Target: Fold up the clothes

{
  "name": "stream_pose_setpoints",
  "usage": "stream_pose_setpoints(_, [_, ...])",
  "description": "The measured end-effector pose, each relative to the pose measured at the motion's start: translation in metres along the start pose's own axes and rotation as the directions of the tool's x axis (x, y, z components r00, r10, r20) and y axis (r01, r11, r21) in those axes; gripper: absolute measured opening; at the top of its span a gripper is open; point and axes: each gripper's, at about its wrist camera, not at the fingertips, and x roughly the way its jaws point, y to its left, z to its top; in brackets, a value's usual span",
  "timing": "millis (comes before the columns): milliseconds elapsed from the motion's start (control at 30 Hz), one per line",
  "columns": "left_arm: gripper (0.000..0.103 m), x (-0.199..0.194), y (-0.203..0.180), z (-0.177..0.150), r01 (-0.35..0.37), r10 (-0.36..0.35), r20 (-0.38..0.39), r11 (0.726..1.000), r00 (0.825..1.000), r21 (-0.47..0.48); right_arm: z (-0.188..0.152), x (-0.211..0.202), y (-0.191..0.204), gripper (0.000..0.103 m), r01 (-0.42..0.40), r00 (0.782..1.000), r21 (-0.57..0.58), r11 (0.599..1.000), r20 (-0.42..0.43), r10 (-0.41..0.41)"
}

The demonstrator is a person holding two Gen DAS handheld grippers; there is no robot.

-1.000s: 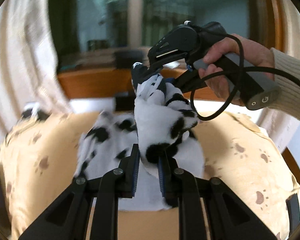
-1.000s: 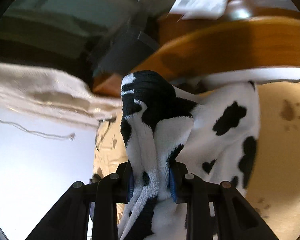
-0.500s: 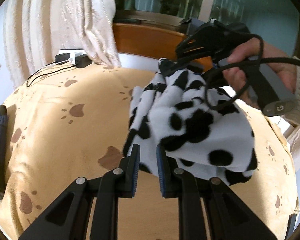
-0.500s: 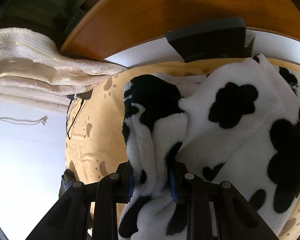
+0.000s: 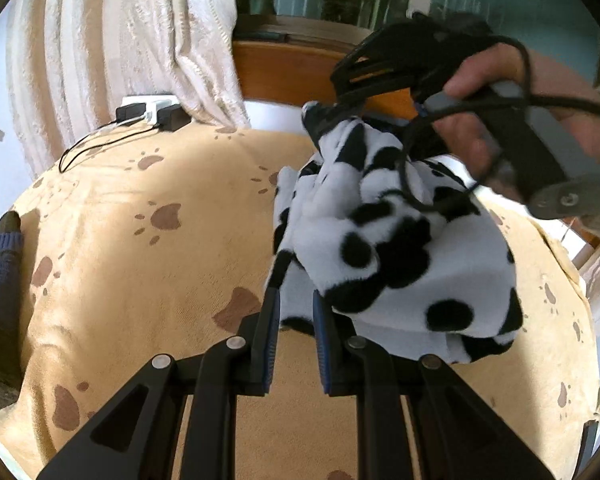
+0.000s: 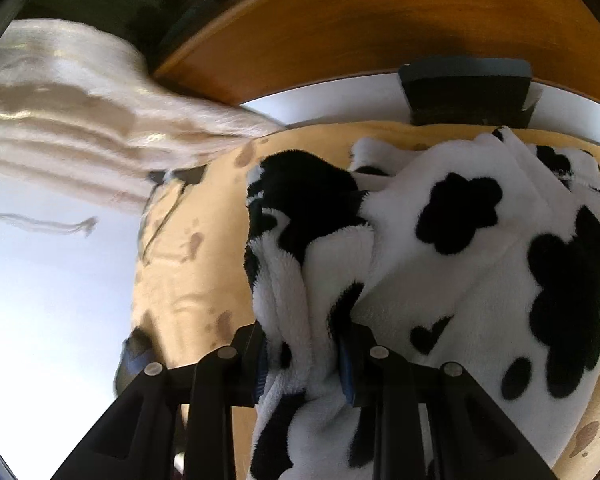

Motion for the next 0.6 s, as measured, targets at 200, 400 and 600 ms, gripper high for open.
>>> stream_pose_setpoints(200, [0.019, -0.001, 0.023, -0.004, -0.055, 0.054, -0.034, 0.998, 0.998, -0.030, 0.002, -0.009, 0.012, 0.082, -0.203, 0.979, -0.031, 0.979, -0.028, 0.202])
stream_pose_setpoints(400, [0.019, -0.013, 0.038, 0.010, -0.083, 0.083, -0.013, 0.996, 0.996, -0.026, -0.025, -0.080, 0.021, 0.082, -0.092, 0.981, -0.296, 0.951, 0.137, 0.138])
stream_pose_setpoints(600, [0.019, -0.026, 0.038, 0.041, -0.031, 0.032, 0.014, 0.999, 0.999, -0.011, -0.103, -0.115, -0.002, 0.082, 0.428, 0.875, -0.521, 0.738, 0.444, -0.193])
